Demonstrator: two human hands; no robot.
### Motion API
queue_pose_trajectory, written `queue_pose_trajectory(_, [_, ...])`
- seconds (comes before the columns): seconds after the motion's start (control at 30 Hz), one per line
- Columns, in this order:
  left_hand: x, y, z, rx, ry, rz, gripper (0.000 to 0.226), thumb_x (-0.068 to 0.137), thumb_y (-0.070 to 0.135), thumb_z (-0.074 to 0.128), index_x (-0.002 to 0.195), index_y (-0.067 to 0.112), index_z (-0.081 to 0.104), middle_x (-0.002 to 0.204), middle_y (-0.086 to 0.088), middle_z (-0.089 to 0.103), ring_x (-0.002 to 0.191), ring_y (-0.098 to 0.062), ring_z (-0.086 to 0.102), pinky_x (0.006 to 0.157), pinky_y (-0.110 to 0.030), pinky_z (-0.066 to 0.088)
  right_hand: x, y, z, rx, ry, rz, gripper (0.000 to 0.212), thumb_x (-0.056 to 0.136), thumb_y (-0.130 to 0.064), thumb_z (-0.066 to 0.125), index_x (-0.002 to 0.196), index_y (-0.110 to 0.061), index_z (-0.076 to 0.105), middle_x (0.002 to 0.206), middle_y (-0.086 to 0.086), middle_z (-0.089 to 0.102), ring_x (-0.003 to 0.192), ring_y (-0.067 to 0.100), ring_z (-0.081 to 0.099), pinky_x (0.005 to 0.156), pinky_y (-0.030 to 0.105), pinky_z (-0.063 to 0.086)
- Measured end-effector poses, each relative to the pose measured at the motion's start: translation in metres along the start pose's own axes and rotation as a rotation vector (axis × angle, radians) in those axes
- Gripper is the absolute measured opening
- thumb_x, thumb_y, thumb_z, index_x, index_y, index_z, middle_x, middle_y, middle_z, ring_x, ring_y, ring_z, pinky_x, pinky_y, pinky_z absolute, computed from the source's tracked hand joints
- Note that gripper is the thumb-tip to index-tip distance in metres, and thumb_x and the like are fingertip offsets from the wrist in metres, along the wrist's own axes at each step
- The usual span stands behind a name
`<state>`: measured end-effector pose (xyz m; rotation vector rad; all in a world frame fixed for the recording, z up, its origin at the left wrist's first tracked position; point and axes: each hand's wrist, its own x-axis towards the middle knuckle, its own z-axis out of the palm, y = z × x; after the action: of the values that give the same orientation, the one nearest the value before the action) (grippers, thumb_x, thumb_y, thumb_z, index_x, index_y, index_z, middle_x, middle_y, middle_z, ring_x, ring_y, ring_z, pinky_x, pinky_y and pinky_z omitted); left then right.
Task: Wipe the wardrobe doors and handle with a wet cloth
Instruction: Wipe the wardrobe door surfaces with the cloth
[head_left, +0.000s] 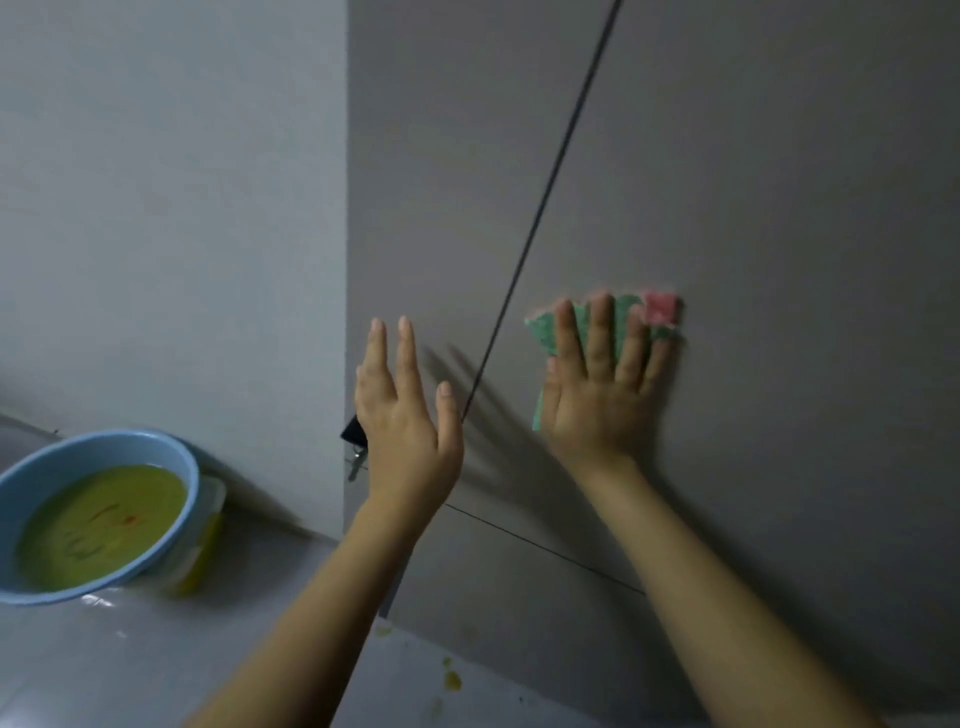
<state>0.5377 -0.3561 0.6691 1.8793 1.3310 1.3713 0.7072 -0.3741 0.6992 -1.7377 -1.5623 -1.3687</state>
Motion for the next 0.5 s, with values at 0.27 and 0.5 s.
queue_pose_trajectory(0.27, [0.012,-0.075,-0.014,0.038,-0.001,-0.262,0.071,0.089,0.045,0.026,0.151,0.011,0.018,0.157,-0.016,0.014,0.145,-0.026,0.013,0.114,-0.034,0.006,0.024,-0.074,0.034,0.033,-0.152,-0.454,0.078,0.091,-0.021,0.050,0.152,-0.021,0.002,0.157,0.000,-0.020,0.145,0.019,-0.018,0.118,0.041,-0.011])
queue_pose_trajectory(0.5, [0.004,-0.092,-0.003,-0.102,-0.118,-0.327,0.064,0.097,0.033,0.044,0.151,0.013,0.017,0.145,-0.012,0.033,0.121,-0.032,0.047,0.098,-0.046,0.043,0.042,-0.118,0.048,-0.005,-0.141,-0.521,0.071,0.090,-0.021,0.052,0.152,-0.021,0.018,0.161,0.002,-0.005,0.145,0.022,-0.018,0.118,0.042,-0.011])
